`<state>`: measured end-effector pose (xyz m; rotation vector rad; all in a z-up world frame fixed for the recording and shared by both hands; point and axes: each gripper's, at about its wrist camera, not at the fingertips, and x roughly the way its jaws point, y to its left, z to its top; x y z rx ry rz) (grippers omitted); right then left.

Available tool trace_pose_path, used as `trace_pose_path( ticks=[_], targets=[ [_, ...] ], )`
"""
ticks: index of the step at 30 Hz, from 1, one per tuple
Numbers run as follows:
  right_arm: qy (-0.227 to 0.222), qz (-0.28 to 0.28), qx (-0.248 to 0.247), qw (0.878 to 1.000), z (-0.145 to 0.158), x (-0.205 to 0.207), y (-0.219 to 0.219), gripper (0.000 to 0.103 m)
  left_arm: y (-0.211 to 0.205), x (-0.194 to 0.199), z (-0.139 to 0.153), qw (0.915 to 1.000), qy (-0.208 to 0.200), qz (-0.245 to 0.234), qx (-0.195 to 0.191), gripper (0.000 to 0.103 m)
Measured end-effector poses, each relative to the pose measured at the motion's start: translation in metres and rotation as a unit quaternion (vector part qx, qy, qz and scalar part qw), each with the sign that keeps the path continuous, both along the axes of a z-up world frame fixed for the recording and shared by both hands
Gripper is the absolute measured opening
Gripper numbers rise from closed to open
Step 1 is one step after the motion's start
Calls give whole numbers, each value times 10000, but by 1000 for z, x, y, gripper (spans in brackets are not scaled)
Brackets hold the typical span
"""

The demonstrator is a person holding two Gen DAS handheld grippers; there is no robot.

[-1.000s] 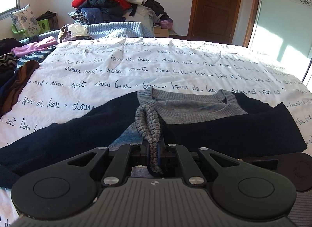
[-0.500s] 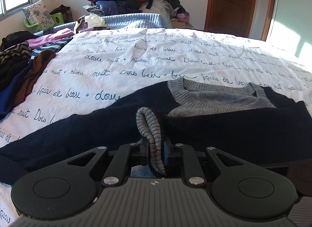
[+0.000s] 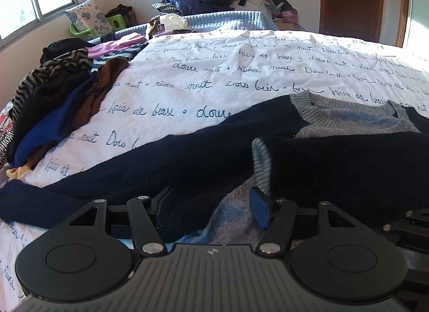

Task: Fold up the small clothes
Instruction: 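Grasp the other navy sleeve cuff with the left gripper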

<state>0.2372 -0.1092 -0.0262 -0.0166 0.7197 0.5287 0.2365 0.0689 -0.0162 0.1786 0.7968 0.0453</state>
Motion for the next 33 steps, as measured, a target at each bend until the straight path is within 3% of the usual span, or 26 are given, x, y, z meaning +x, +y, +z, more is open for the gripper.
trace_pose_path(
  ticks=[7, 13, 16, 18, 22, 29, 33],
  targets=[
    [-212, 124, 175, 9995, 13, -12, 3, 9, 37, -30, 6, 9992, -32, 355, -154, 70],
    [-124, 442, 66, 9989, 8, -30, 8, 9, 120, -29, 27, 9884, -216, 1434, -443, 77],
    [-99, 482, 90, 9987, 6, -43, 4, 9, 163, -7, 39, 9780, -385, 2048, -119, 85],
    [-79, 461, 136, 9988, 6, -49, 2, 9, 181, 14, 40, 9732, -274, 2268, 263, 87],
    [-87, 419, 176, 9989, 10, -60, -2, 9, 210, 58, 28, 9640, 36, 2470, 984, 87],
    [-115, 389, -14, 9992, 15, -70, -6, 10, 259, 91, -10, 9334, 830, 3080, 1646, 88],
    [-56, 443, -98, 9990, 13, -68, -3, 10, 267, 56, -8, 9375, 712, 3008, 1597, 90]
  ],
)
